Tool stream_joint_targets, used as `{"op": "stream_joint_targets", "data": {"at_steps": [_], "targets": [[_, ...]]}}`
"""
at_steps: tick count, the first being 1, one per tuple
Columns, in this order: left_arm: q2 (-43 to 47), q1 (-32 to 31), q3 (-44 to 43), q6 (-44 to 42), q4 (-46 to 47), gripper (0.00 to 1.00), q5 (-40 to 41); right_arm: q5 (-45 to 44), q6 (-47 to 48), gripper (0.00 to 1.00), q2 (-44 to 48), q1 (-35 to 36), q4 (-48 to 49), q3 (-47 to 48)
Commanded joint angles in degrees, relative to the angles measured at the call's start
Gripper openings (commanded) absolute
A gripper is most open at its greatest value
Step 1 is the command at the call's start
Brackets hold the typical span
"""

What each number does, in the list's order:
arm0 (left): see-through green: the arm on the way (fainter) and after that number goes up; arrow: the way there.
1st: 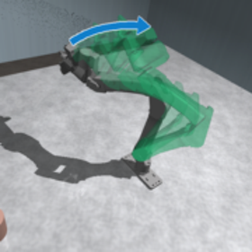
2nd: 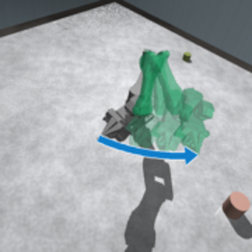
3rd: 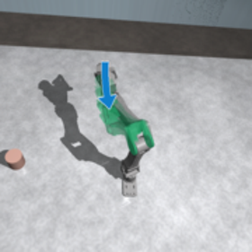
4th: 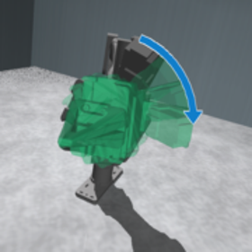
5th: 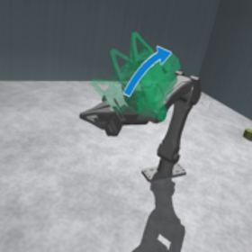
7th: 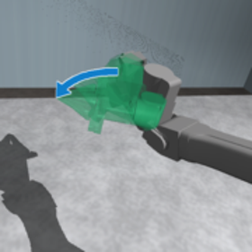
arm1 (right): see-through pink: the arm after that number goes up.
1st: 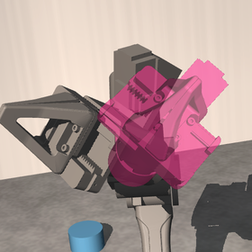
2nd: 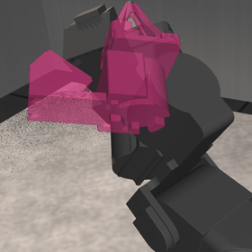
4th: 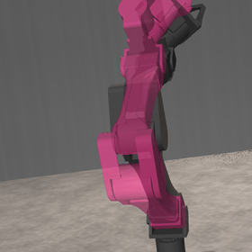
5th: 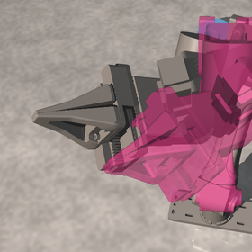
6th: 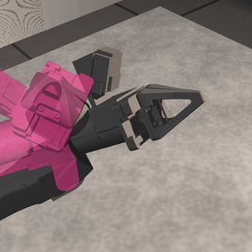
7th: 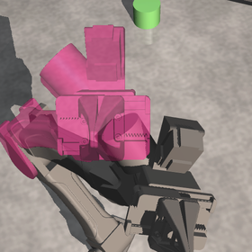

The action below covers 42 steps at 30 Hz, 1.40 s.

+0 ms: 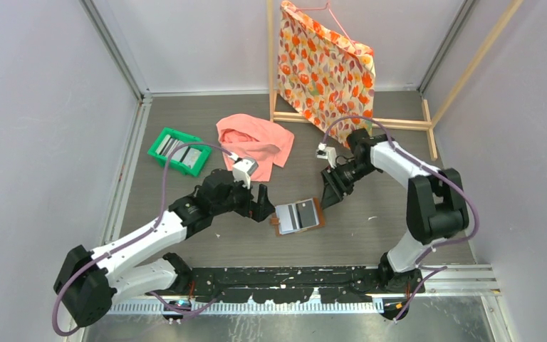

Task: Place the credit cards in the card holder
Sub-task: Turn over the card holder at the center of the board.

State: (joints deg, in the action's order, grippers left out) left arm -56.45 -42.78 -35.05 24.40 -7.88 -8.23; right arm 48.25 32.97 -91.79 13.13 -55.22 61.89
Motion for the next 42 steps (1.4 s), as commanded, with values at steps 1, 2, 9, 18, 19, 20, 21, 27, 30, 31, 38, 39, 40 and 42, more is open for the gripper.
{"op": "stream_joint_targets", "data": {"at_steps": [1,2,9,18,19,20,21,27,30,31,38,39,40,42], "targets": [[-3.39,-1.81,-0.61,-4.66,2.25,0.94,-3.95,-3.39,-4.3,0.58,-8.96,2.74,-1.33,4.32],[-3.81,-2.56,-0.57,-5.54,2.5,0.93,-3.29,-3.72,-4.92,0.58,-10.9,3.11,-2.53,5.54],[-4.45,-6.6,3.1,-14.23,7.47,0.88,-4.42,-5.06,-9.61,0.6,-16.11,3.72,-1.76,6.88],[-6.16,-7.57,4.16,-21.09,8.68,0.88,-2.66,-2.53,-11.55,0.64,-21.13,4.94,-2.52,8.53],[-6.4,-7.53,4.25,-21.48,9.53,0.88,-2.96,-1.98,-11.74,0.63,-21.68,5.11,-2.64,8.7],[-6.57,-7.57,4.28,-21.76,9.72,0.88,-3.06,-1.3,-11.79,0.63,-22.28,5.11,-2.86,9.02],[-6.97,-7.55,4.29,-22.07,9.96,0.87,-3.48,-0.17,-11.77,0.61,-22.89,5.12,-3.49,9.38],[-7.18,-7.49,6.11,-23.24,14.15,0.86,-5.95,1.24,-13.07,0.45,-24.11,5.08,-3.5,10.14],[-7.83,-7.49,6.99,-23.93,15.43,0.85,-6.98,0.61,-13.61,0.34,-24.44,4.95,-3.41,10.72],[-8.04,-7.44,6.98,-24.1,15.58,0.84,-7.39,0.47,-13.74,0.31,-24.43,4.91,-3.34,10.78],[-11.02,-6.1,6.55,-24.14,17.96,0.76,-11.88,-0.35,-13.74,0.06,-24.25,3.58,-3.39,11.31],[-11.43,-5.82,6.51,-24.14,18.39,0.76,-12.35,-0.6,-13.58,0.03,-24.04,3.43,-3.48,11.4],[-11.91,-5.41,6.56,-24.1,19.04,0.75,-12.76,-0.87,-13.3,0.01,-23.84,3.28,-3.63,11.52],[-12.46,-4.77,6.67,-23.85,19.86,0.74,-13.55,-1.61,-12.73,0.01,-23.38,3.06,-4.14,11.8]]}}
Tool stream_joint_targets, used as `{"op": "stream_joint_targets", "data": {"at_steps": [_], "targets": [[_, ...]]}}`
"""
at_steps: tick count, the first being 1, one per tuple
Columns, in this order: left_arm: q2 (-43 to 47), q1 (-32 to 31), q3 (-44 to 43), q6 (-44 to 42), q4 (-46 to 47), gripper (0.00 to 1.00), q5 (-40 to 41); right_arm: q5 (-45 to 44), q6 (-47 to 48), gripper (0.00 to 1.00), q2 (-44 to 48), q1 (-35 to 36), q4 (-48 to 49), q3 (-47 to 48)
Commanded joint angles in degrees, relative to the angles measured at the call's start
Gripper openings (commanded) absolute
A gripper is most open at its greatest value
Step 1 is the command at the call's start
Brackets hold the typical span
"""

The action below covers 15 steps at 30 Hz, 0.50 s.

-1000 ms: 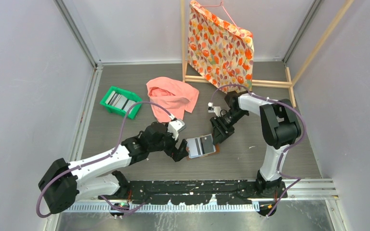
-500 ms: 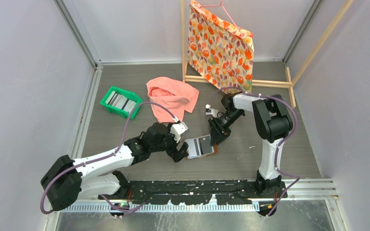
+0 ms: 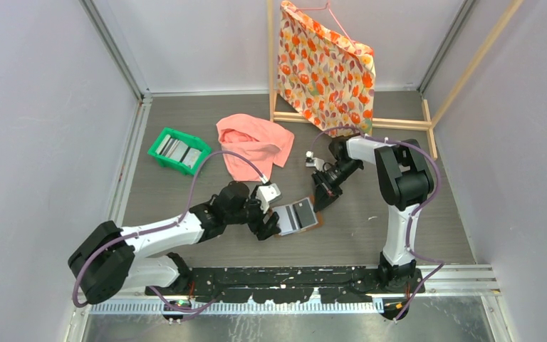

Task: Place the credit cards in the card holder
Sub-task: Turn over the card holder at the center of the board.

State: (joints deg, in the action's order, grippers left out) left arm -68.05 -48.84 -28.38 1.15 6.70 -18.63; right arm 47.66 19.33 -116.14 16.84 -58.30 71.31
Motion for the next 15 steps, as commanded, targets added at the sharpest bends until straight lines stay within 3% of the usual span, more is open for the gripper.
{"op": "stream_joint_targets", "data": {"at_steps": [1,7,12,15], "targets": [[-1.13,1.43,0.02,-0.46,5.48,0.74,-3.24,-1.62,1.3,0.01,1.18,-0.74,-1.22,2.55],[-3.94,1.55,-0.81,-0.88,5.12,0.69,-4.8,-3.87,2.7,0.01,2.92,-0.99,-1.78,2.88],[-9.03,1.55,-3.98,-3.24,2.23,0.55,-5.39,-3.38,3.55,0.01,2.41,-1.0,-2.8,3.37],[-10.65,1.55,-5.22,-4.33,1.14,0.52,-4.33,-3.1,3.9,0.01,2.36,-1.02,-3.21,3.48]]}}
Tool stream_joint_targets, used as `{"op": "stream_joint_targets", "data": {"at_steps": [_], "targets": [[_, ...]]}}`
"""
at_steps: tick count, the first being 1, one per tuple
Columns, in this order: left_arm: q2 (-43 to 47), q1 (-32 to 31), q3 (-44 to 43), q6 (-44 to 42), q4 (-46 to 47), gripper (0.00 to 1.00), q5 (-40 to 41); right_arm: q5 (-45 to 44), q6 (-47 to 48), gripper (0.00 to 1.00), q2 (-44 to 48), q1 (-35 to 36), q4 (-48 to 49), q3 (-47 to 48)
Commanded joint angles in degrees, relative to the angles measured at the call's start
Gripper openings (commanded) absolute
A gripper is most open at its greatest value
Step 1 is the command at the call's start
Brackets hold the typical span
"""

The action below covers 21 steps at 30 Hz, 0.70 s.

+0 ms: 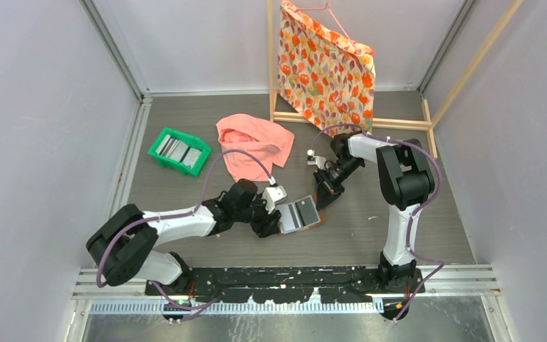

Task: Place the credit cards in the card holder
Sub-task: Turn over the card holder at the center of the board.

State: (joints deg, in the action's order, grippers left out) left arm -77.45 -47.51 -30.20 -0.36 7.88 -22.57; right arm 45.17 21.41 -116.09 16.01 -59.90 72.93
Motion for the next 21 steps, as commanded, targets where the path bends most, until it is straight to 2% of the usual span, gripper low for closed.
{"op": "stream_joint_targets", "data": {"at_steps": [1,12,21], "targets": [[-1.46,0.22,-3.72,-3.18,-0.12,0.53,0.1,-0.6,1.83,0.01,2.35,-0.19,-1.7,1.92],[-3.99,-1.84,-7.16,-7.14,-4.98,0.55,3.97,-0.35,2.23,0.01,2.56,-0.23,-2.31,2.28],[-6.22,-8.37,-8.15,-7.89,-8.74,0.54,16.0,-0.08,2.75,0.01,2.8,-0.43,-3.03,2.54]]}}
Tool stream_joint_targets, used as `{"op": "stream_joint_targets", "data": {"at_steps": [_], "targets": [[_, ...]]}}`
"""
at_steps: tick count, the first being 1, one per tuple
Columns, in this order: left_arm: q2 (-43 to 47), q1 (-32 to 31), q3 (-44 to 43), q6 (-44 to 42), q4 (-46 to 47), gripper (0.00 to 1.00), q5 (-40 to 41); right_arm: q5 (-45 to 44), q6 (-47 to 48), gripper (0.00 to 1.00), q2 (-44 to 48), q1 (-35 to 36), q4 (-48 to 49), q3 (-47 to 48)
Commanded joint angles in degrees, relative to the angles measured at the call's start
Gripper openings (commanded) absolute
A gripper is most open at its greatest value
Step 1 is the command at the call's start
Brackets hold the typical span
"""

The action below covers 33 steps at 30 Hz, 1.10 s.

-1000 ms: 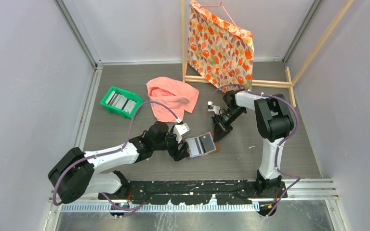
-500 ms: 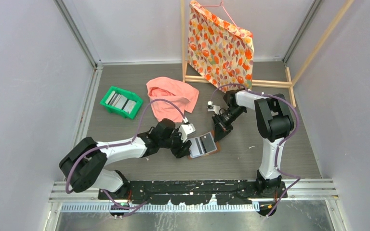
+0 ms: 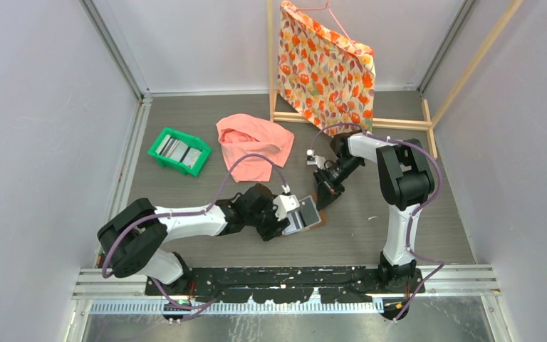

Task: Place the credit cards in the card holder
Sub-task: Turn over the card holder at the center of the board.

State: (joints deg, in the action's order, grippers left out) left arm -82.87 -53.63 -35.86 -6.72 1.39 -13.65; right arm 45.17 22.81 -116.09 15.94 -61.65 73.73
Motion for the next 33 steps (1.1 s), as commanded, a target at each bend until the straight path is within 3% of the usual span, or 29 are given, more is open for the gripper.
{"op": "stream_joint_targets", "data": {"at_steps": [1,7,12,16,22,25,28,33], "targets": [[-1.19,-2.94,-2.59,-1.67,-2.8,0.54,8.72,-0.12,1.48,0.01,2.9,-0.43,-1.34,1.72],[-2.53,-4.03,-3.54,-0.15,-3.05,0.39,12.59,-0.34,1.72,0.01,3.39,-0.74,-1.59,1.61],[-0.78,-4.02,-2.9,3.2,0.1,0.4,10.92,-0.02,1.95,0.01,3.33,-0.78,-1.83,1.53],[2.34,-3.96,-1.25,7.82,2.23,0.51,12.8,0.37,2.26,0.01,3.46,-0.74,-2.22,1.6],[11.22,-1.26,3.54,25.25,7.04,0.67,19.22,0.68,2.41,0.02,3.49,-0.7,-2.39,1.59],[14.79,2.2,4.82,37.08,6.88,0.72,15.95,0.83,2.36,0.02,3.34,-0.71,-2.35,1.62],[15.44,6.53,6.61,50.55,7.85,0.7,8.43,1.01,2.27,0.02,3.14,-0.72,-2.4,1.57],[12.72,7.75,7.95,67.14,9.83,0.67,3.02,1.08,2.14,0.02,2.85,-0.66,-2.21,1.53]]}}
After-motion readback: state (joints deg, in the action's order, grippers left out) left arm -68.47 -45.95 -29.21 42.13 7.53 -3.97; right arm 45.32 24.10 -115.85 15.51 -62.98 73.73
